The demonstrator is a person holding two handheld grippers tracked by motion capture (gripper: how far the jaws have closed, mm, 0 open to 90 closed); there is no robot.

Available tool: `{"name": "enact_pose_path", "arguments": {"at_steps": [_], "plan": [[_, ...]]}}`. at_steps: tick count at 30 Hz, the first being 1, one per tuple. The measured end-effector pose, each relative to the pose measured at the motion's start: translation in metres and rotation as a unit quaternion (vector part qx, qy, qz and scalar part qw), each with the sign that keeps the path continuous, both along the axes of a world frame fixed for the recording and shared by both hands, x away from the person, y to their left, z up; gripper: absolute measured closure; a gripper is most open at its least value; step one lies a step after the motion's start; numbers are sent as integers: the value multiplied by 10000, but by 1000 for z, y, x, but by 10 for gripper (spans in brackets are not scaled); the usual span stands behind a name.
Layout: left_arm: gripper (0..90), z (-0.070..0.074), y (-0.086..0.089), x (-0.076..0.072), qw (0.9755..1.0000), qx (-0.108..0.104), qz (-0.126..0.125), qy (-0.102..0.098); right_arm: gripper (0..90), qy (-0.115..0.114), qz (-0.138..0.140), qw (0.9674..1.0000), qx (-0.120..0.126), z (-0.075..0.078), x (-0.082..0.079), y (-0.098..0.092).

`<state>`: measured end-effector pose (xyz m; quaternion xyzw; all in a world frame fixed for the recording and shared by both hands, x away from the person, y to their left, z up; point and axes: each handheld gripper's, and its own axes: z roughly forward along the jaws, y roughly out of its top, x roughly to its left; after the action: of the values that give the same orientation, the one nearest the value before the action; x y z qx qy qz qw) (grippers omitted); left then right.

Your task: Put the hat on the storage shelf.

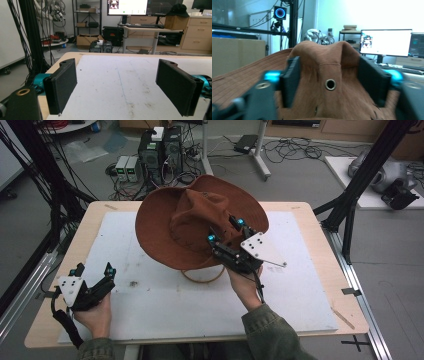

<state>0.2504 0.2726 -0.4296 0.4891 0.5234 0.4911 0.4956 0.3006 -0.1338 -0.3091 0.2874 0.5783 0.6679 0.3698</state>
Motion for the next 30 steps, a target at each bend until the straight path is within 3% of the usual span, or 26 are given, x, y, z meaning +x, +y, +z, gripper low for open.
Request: {"name": "enact_pose_path", "arguments": {"at_steps": [3,11,20,23,28,30], "plan": [[173,0,0,0,10000,5,5,9,208,68,-17,10000,57,1,0,-3],[173,0,2,-1,10000,-6,48,-1,173,228,-139,9996,1,2,4,-19],[173,0,0,-1,10000,24,32,9,162,60,-483,9984,-282,5,-1,-58],[173,0,0,0,10000,30,39,11,162,19,-489,9986,-212,6,-2,-65],[173,0,-1,1,10000,29,26,33,162,116,-524,9985,121,8,-2,-75],[173,0,-1,1,10000,32,20,30,163,130,-650,9976,191,10,0,-84]]}}
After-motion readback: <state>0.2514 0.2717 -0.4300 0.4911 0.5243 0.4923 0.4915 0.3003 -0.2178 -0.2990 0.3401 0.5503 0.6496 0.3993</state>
